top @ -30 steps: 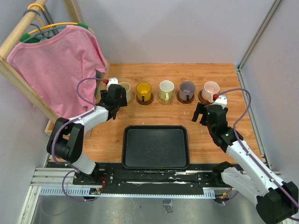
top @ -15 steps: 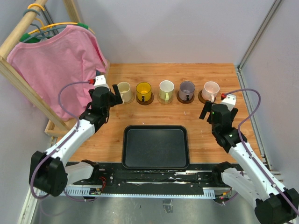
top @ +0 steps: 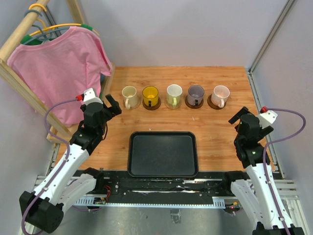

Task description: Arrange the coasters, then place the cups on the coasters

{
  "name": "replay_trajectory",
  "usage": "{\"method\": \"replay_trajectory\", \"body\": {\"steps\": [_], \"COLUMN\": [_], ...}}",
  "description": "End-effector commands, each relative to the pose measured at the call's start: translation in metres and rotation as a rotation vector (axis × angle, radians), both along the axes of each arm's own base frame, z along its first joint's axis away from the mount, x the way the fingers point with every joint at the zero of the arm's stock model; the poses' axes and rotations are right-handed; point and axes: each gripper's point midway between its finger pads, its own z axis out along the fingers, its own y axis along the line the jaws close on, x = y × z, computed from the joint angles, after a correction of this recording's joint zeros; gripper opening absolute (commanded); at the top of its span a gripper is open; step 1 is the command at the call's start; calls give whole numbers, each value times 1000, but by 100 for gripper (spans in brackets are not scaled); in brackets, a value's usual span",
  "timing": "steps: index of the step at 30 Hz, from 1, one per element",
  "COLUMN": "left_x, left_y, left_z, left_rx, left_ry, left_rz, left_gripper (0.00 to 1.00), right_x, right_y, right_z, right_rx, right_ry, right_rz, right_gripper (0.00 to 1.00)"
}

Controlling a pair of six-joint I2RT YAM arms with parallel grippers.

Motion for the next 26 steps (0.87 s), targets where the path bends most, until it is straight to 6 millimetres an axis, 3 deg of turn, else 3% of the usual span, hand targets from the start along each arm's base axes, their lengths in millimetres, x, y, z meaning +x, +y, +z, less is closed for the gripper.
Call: {"method": "replay_trajectory", "body": {"steps": [1,9,16,26], "left_x": [-9,-24,-37,-38], "left_y": [3,14,29,34], "left_z": [-7,-8,4,-1], "left_rx": [-39,-69,-115,-119], "left_ry": [18,-6,-81,-68], "left_rz": [12,58,135,168], "left_gripper": [100,100,100,100], "right_x": [-12,-4,0,1], "right_y": [-13,-7,-3,-1], "right_z": [-5,-10,-15,-18], "right_rx": [-9,3,11,9], "right_ry": [10,41,57,66], "right_rz": [-74,-46,-22,-6], "right_gripper": [98,98,98,98]}}
